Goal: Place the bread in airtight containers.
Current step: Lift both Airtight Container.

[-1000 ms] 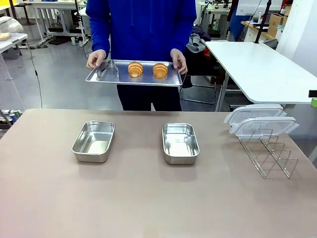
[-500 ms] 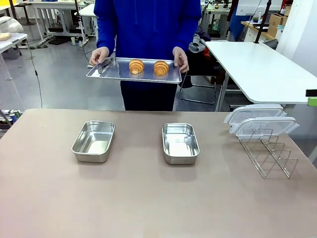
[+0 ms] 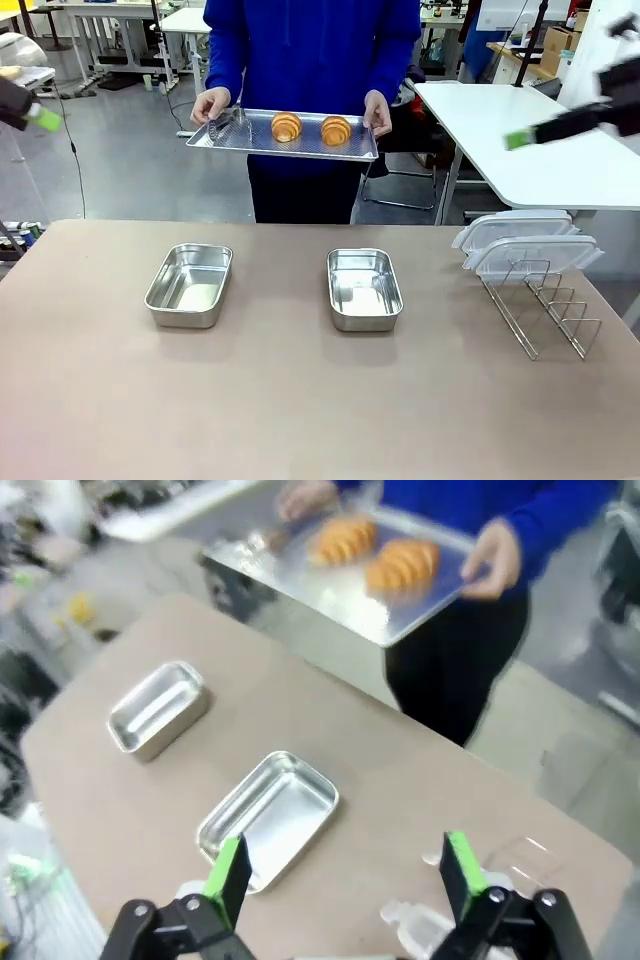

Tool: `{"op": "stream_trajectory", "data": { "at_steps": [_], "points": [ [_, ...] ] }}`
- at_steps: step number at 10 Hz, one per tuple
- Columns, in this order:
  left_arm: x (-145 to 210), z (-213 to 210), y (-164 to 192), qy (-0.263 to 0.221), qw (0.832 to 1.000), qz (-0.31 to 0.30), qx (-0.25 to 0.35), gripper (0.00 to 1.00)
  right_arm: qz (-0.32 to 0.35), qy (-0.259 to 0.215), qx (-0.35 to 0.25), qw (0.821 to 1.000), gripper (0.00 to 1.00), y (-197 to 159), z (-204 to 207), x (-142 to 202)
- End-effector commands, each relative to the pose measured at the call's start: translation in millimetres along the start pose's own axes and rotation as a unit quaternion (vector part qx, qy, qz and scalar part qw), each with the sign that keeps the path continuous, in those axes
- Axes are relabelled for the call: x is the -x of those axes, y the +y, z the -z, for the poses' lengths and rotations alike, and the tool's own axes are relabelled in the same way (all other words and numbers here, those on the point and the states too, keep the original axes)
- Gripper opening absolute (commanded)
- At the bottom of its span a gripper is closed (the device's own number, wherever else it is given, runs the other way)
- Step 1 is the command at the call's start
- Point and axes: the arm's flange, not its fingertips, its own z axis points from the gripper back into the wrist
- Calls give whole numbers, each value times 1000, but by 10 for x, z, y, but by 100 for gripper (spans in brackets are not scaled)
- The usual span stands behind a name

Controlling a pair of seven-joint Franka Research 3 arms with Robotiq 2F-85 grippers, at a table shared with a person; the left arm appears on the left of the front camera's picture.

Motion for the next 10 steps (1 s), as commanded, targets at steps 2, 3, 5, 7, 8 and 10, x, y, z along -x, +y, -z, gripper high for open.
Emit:
{"op": "stream_trajectory", "data": {
  "at_steps": [2,3,5,7,8,10],
  "points": [
    [-331,341,-161,135,977,-130,-100,100,91,171,76,978,100,441,546,-341],
    [-371,473,-201,144,970,-152,-123,100,102,187,82,974,100,551,709,-369],
    [-259,801,-129,170,958,-198,-120,100,123,231,82,962,100,543,1010,-230],
    [-204,783,-150,161,962,-172,-137,100,100,222,114,963,100,607,1002,-27],
    [-204,783,-150,161,962,-172,-137,100,100,222,114,963,100,607,1002,-27],
    [-204,783,-150,161,962,-172,-137,100,100,222,114,963,100,607,1002,-27]
  ]
}}
